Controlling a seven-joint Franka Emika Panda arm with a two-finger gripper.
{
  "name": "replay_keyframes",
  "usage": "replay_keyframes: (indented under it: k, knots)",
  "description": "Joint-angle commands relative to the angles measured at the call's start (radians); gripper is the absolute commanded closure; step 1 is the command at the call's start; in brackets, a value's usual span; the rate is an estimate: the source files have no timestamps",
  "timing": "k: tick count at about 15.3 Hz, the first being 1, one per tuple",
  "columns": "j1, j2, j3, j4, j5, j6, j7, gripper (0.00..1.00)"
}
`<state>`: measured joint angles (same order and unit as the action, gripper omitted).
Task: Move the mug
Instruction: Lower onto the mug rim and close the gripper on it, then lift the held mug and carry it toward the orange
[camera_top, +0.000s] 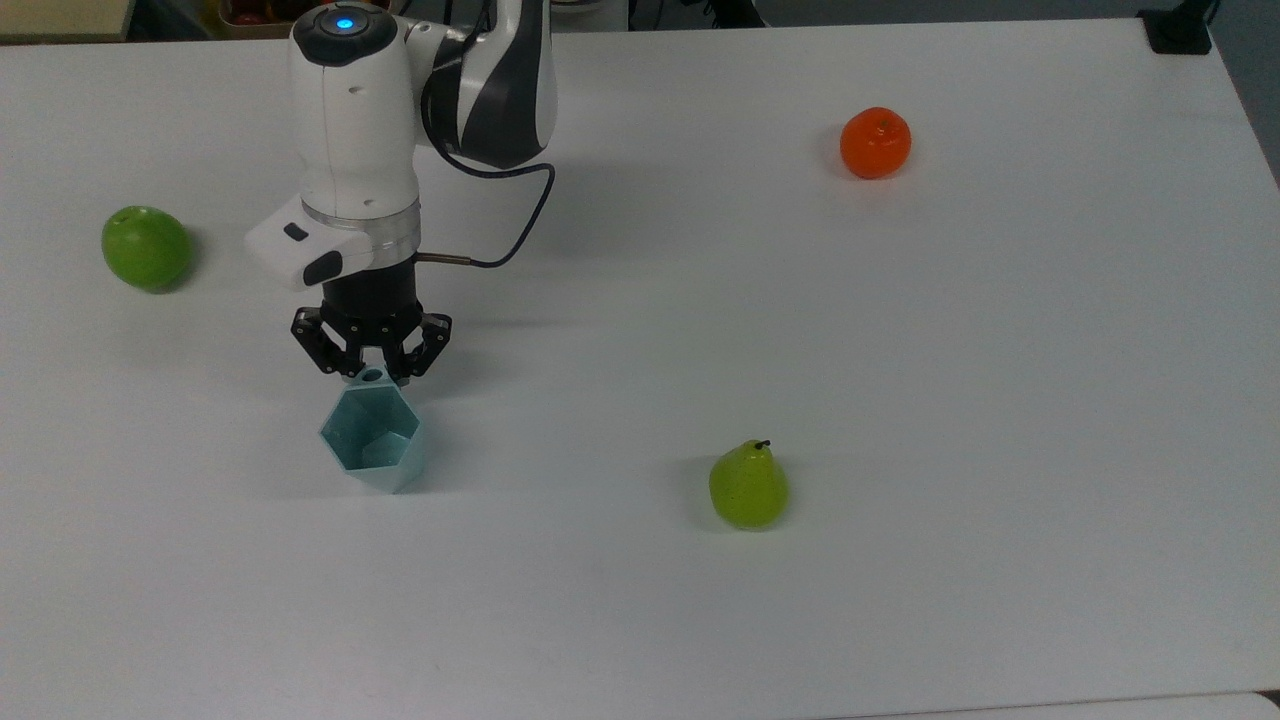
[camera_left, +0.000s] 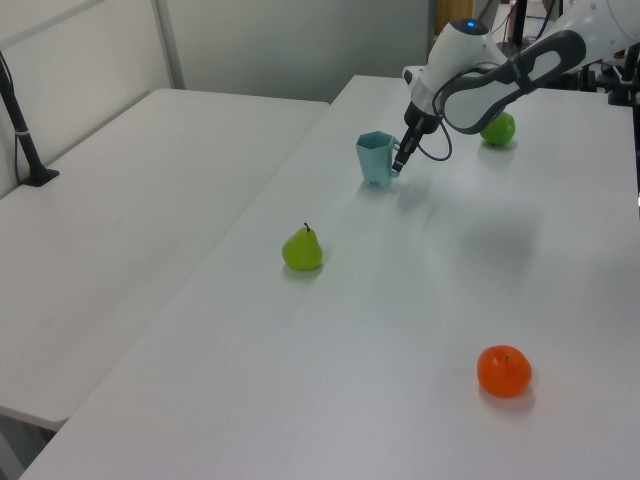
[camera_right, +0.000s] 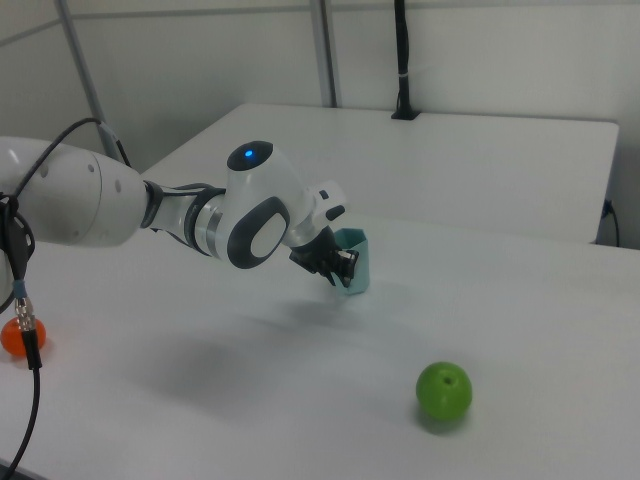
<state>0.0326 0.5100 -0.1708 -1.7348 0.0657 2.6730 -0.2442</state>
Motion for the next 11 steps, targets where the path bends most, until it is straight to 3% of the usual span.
replay_keyframes:
  k: [1, 9, 11]
  knots:
    - [0.012, -0.031, -0.010, -0.011, 0.019, -0.007, -0.010, 1.00]
    - [0.018, -0.203, -0.007, -0.014, 0.022, -0.237, -0.010, 1.00]
    - [0.018, -0.272, -0.007, -0.012, 0.022, -0.377, -0.012, 1.00]
